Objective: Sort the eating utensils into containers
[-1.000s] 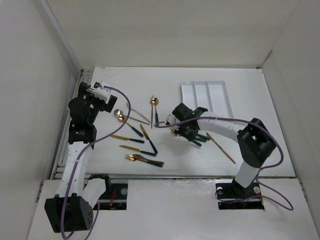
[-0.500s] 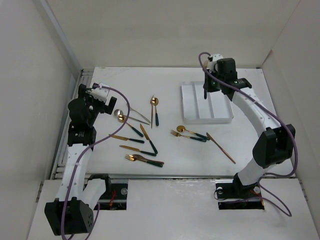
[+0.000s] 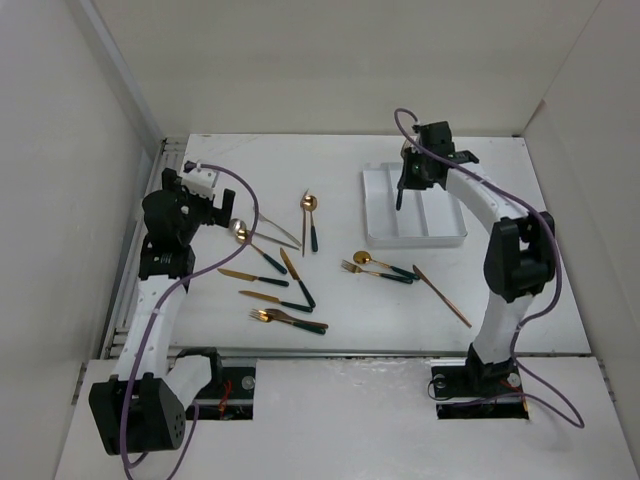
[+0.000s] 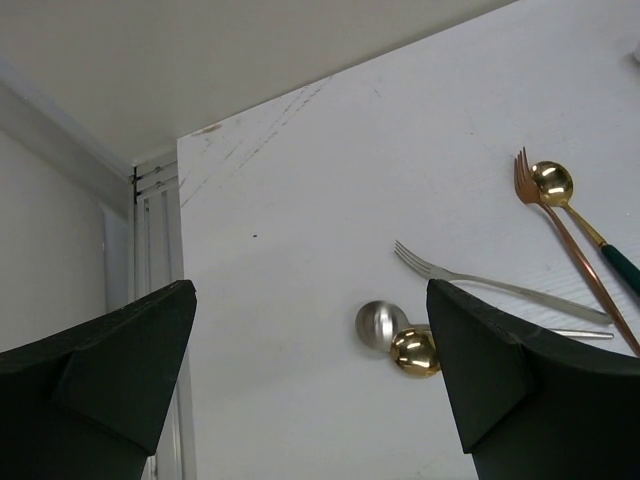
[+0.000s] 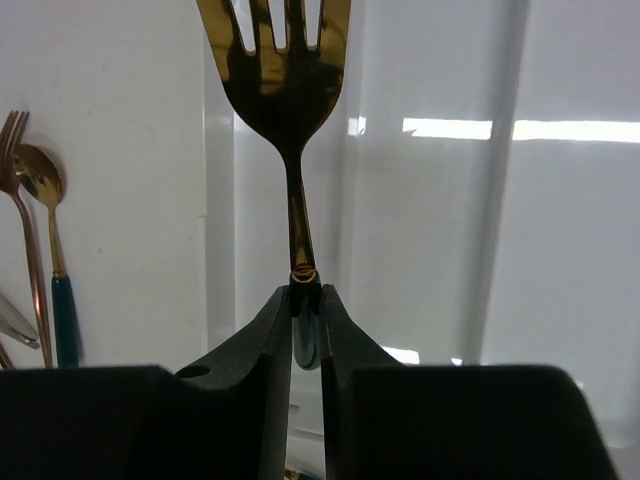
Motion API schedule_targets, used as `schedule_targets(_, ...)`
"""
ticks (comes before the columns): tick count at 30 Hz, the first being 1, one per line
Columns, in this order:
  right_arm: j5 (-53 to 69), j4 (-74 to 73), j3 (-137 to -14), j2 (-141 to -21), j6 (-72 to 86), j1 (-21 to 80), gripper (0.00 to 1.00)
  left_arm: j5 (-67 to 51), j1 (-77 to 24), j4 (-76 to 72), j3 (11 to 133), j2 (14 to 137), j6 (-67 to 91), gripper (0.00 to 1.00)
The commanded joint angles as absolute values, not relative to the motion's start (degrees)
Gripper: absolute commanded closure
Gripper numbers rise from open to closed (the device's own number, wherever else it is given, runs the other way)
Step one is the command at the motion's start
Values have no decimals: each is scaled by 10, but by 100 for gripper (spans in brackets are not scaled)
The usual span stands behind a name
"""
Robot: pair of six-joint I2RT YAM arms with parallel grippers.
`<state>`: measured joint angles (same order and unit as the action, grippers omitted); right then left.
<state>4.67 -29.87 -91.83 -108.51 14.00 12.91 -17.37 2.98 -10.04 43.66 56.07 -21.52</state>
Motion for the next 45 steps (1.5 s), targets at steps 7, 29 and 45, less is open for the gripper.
schedule_targets(7,54,-318,-980,-1164,218,180,100,-168,27,-141,446,566,-209,0)
schedule_targets(29,27,-474,-869,-985,118,180,33,-186,27,-98,423,571,-183,0)
schedule_targets(45,-112,-566,-663,-960,-96,218,33,-192,27,-156,424,599,-207,0)
